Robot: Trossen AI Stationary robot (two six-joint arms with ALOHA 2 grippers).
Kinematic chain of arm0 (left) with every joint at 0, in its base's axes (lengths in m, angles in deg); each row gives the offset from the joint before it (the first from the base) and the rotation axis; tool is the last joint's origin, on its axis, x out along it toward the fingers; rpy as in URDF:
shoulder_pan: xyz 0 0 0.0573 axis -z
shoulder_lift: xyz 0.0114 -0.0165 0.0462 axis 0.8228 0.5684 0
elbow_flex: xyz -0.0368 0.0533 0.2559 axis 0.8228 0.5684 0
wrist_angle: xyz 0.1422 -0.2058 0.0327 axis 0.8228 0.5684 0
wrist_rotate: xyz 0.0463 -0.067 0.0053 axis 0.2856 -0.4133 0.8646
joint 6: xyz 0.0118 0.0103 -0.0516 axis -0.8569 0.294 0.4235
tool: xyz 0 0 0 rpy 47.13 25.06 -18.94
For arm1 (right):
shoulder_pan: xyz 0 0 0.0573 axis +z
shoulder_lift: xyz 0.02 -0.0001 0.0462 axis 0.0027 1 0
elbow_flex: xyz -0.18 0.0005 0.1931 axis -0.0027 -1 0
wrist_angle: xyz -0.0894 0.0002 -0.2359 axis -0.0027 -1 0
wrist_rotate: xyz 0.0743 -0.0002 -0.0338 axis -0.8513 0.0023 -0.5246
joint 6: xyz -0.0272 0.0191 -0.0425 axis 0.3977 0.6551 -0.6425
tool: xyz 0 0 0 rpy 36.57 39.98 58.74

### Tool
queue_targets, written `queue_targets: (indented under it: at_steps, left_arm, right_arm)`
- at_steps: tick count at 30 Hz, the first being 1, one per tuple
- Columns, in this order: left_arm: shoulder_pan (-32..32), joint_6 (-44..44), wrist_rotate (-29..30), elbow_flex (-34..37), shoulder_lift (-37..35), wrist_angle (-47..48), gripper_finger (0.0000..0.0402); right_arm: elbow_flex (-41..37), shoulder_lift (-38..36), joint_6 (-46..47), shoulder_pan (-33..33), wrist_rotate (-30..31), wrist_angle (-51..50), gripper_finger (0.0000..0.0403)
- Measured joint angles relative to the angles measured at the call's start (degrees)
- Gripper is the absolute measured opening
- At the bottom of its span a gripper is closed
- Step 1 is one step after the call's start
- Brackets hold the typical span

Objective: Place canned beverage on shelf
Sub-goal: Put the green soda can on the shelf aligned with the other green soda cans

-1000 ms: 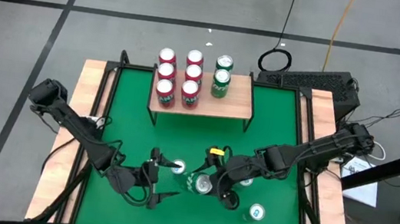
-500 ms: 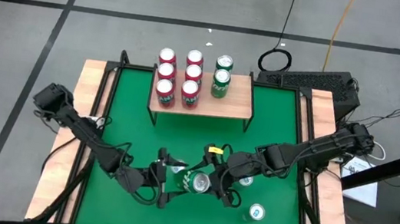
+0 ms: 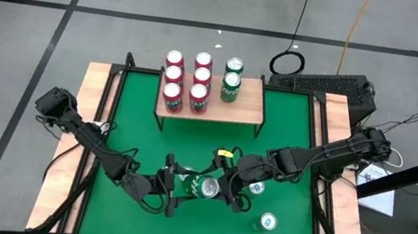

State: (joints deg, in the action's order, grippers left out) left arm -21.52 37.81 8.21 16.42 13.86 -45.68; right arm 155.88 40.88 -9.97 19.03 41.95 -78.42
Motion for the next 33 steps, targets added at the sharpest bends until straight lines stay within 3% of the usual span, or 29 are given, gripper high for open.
queue_targets:
  at_steps: [9,18,24,29,33]
  left_arm:
    - [-0.02,-0.75,0.37,0.00,0.00,-0.56,0.0292]
    - [0.72,-5.03,10.71,0.00,0.00,-2.36,0.0291]
    - [0.85,-6.97,14.84,0.00,0.00,-3.35,0.0291]
    - [1.01,-7.10,23.06,0.00,0.00,-3.44,0.0291]
    - [0.87,-7.43,30.53,0.00,0.00,-3.36,0.0291]
  right_arm:
    - [0.00,0.00,7.13,0.00,0.74,0.38,0.0319]
    - [0.02,0.00,23.02,0.54,11.04,-2.55,0.0353]
    - [0.04,-0.34,29.63,3.17,23.22,-6.23,0.0350]
    - [0.04,-2.57,40.62,6.40,35.13,-13.50,0.0350]
    - [-0.01,-1.85,43.22,10.02,46.39,-11.62,0.0349]
